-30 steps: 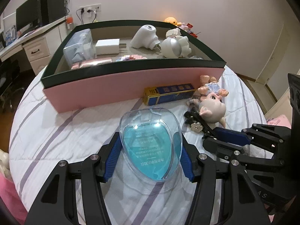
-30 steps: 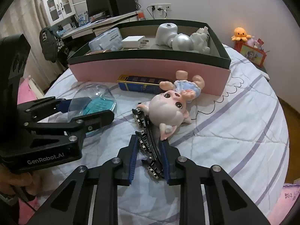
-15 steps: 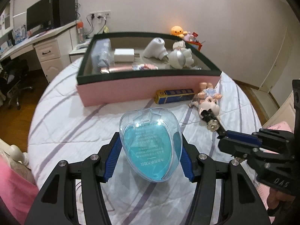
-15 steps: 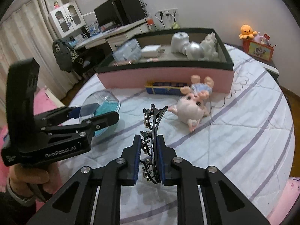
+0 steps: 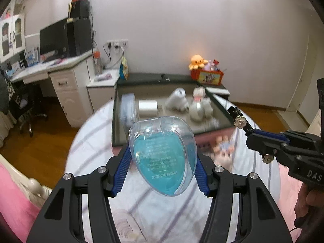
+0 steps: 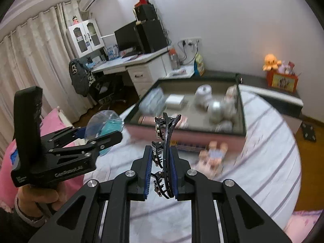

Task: Organize rigid objects
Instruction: 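Place the plastic shell in the tray with left tool while right tool places the hair clip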

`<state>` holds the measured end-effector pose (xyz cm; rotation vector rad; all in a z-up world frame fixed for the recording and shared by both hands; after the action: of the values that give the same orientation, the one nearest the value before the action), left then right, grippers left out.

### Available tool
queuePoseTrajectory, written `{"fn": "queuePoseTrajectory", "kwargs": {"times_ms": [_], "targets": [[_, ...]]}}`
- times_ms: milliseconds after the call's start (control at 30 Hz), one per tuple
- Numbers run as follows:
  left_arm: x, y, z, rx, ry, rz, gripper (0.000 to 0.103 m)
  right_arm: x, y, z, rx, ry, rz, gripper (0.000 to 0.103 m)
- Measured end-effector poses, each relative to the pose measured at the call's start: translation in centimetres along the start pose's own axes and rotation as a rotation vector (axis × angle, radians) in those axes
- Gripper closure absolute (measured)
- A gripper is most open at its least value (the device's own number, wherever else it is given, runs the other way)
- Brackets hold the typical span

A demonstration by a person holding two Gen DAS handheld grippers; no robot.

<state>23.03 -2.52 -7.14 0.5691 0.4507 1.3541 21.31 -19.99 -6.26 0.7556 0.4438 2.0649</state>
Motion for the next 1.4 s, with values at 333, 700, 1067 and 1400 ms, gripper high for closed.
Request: {"fn": "queuePoseTrajectory", "kwargs": {"times_ms": [333,700,1067,1400], "targets": [[-0.8,-5.9,7.5,-0.03,0.015,-0.01,0.045,-4.5,-4.8,8.3,-0.019,-0.001,-0.056,0.086],[-1.8,-13.8,9.0,0.052,0.014,-0.011,0.045,-8.5,-11.5,10.1,0.063,-0.041,-0.081,0.086],[-0.9,-16.4,7.5,0.098,0.034,0.018,0.015,-11.1,-14.7,8.5,0.155,-0.076,-0.119,0.066],[2.0,-9.7,6.9,-0.046,0.102,0.091,0.0,-11.4,-10.7,8.2,0.039,-0.144,-0.148,0.0]]}}
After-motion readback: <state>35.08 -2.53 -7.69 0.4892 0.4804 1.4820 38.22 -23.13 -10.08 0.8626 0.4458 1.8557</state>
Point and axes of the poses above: each gripper's, at about its wrist camera, not at the fingertips, and y roughly against the way its jaws point, x to its left, z to its top, the point moved 2 cm from there along -y, roughly the way its jaws point, and after that the axes turned 8 degrees about z, right-handed, at the moved point
